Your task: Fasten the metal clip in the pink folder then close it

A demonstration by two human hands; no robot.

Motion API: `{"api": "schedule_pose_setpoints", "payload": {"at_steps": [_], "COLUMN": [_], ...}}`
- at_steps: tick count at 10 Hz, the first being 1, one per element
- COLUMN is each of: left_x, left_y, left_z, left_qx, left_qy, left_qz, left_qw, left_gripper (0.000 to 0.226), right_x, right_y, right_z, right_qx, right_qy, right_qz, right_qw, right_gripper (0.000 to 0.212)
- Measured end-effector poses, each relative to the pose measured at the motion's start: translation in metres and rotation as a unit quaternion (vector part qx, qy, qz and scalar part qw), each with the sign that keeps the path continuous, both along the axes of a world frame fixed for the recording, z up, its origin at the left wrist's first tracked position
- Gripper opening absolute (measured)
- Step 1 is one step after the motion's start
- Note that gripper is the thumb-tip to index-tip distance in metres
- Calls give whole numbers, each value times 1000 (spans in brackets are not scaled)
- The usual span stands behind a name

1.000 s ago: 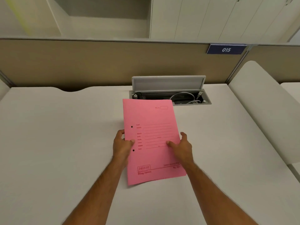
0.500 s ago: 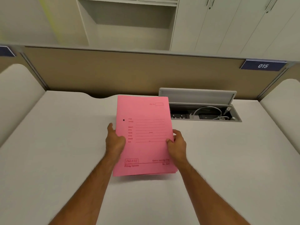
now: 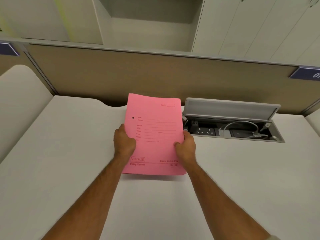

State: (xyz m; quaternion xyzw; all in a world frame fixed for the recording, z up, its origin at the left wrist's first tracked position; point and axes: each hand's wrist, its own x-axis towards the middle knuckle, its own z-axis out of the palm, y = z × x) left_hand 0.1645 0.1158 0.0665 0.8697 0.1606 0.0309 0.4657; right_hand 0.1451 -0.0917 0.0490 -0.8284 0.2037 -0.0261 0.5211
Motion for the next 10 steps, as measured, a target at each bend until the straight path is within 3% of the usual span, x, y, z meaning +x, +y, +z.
{"api": "schedule_pose_setpoints", "payload": {"at_steps": [6, 7, 10], "left_x": [34, 33, -9], "left_y": [-12, -18, -54], "left_z": [-50, -51, -13], "left_qx": [19, 96, 179], "left_qy": [27, 36, -45], "left_qz": [-10, -28, -86], "left_qw": [999, 994, 979], "left_gripper": [33, 57, 43], "right_x": [40, 34, 0], "right_y": [10, 12, 7], "right_z": [-36, -31, 9], "right_qx": [-98, -176, -240], "right_qy": [59, 62, -35], "right_qz": [-23, -43, -33], "right_qw": [993, 981, 970], "right_gripper": [44, 51, 32]}}
